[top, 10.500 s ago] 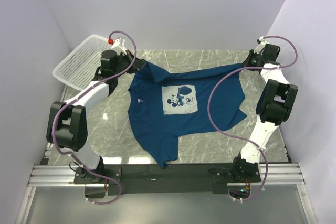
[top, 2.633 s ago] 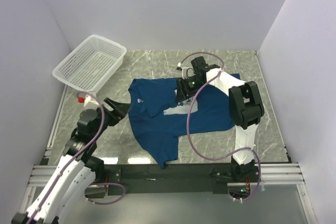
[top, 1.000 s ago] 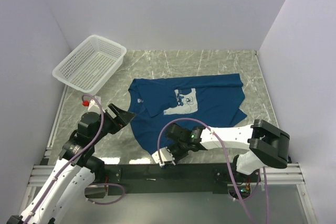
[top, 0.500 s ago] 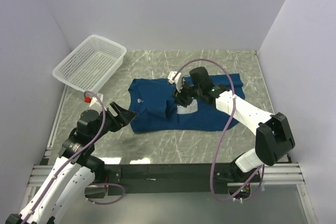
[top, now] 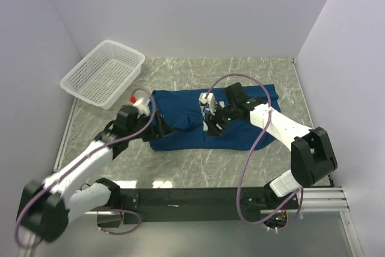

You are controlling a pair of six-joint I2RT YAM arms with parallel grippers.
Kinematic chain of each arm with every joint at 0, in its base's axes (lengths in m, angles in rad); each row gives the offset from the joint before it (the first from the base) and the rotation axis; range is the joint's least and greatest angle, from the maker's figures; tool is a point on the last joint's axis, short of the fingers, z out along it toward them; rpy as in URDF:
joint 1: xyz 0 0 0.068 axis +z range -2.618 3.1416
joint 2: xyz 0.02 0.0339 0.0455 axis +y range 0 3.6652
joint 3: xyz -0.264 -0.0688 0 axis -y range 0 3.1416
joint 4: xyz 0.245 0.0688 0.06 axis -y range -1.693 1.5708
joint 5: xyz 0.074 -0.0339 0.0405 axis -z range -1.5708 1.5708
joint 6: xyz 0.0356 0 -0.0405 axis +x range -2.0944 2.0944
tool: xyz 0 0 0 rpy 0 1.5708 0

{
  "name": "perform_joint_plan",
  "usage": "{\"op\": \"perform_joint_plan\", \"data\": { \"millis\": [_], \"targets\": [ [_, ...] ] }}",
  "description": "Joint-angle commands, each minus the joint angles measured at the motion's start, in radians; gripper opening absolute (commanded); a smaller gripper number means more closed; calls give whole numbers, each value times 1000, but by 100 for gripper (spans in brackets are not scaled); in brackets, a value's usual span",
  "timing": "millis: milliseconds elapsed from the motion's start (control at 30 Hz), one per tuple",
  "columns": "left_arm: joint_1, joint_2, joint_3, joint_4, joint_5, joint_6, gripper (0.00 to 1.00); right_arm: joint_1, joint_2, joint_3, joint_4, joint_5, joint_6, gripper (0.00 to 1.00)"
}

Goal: Fold and stack the t-shirts
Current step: Fold the tshirt

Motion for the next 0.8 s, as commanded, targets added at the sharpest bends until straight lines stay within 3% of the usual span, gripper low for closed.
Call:
{"op": "perform_joint_plan", "data": {
  "millis": [0, 167, 300, 367, 467, 633, 767],
  "targets": [
    [-50, 187, 163, 48, -89, 152, 80, -50, -55, 44, -60, -129, -42, 66],
    [-57, 475, 381, 30, -211, 136, 63, -143, -92, 44, -71, -128, 1, 65],
    [-94, 692, 524, -28, -292, 135, 61, -195, -124, 9, -60, -138, 21, 65],
    [-116, 775, 613, -80, -321, 205, 58, -218, -132, 3, -57, -160, 30, 65],
    [-137, 876, 725, -157, -302, 348, 47, -255, -126, 9, -63, -186, 35, 65],
    [-136, 958, 814, -222, -288, 489, 50, -277, -129, 1, -63, -204, 32, 65],
    [-136, 987, 831, -248, -272, 517, 55, -283, -129, -4, -63, -212, 31, 65]
  ]
}}
